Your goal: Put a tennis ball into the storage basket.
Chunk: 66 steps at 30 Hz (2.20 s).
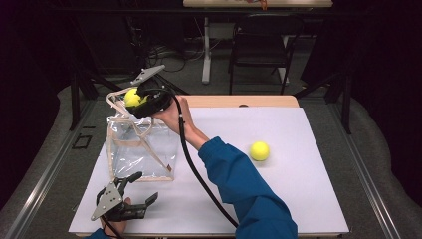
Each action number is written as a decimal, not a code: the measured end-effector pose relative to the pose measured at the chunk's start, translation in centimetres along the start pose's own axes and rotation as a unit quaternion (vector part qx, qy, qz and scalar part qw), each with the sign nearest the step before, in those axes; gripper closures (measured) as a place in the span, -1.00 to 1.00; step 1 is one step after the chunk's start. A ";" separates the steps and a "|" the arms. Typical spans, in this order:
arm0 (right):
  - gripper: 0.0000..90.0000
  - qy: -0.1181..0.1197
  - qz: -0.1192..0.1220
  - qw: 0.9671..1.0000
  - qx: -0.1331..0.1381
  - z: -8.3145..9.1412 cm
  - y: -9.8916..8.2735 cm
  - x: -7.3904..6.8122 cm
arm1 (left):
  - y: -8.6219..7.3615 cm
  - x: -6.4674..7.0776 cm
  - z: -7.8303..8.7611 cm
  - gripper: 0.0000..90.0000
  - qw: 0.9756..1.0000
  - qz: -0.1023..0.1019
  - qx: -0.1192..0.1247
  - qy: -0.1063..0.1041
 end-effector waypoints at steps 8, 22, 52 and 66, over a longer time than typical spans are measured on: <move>-0.41 0.005 0.000 1.000 -0.009 -0.5 -0.1 -0.2 | 0.0 0.0 0.0 -0.65 1.000 0.000 0.000 0.000; -0.41 0.011 -0.002 1.000 -0.026 -1.2 -0.5 -0.4 | 0.0 0.0 0.0 -0.65 1.000 0.000 0.001 -0.001; -0.93 0.021 -0.028 0.998 -0.046 -0.4 -1.7 0.4 | 0.0 0.0 0.0 -0.65 1.000 0.000 -0.001 -0.001; -1.00 0.048 -0.030 0.997 -0.057 2.3 -4.8 0.5 | 0.0 0.1 -0.1 -0.65 1.000 -0.001 -0.003 -0.003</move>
Point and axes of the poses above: each handheld gripper's, and its own axes: z roughly backward along the jaws, y roughly out of its top, x roughly to its right, the point moved 8 cm from there along -z, roughly forward along the jaws, and after that the axes turned 9 degrees about -x, right-handed, at the moved point
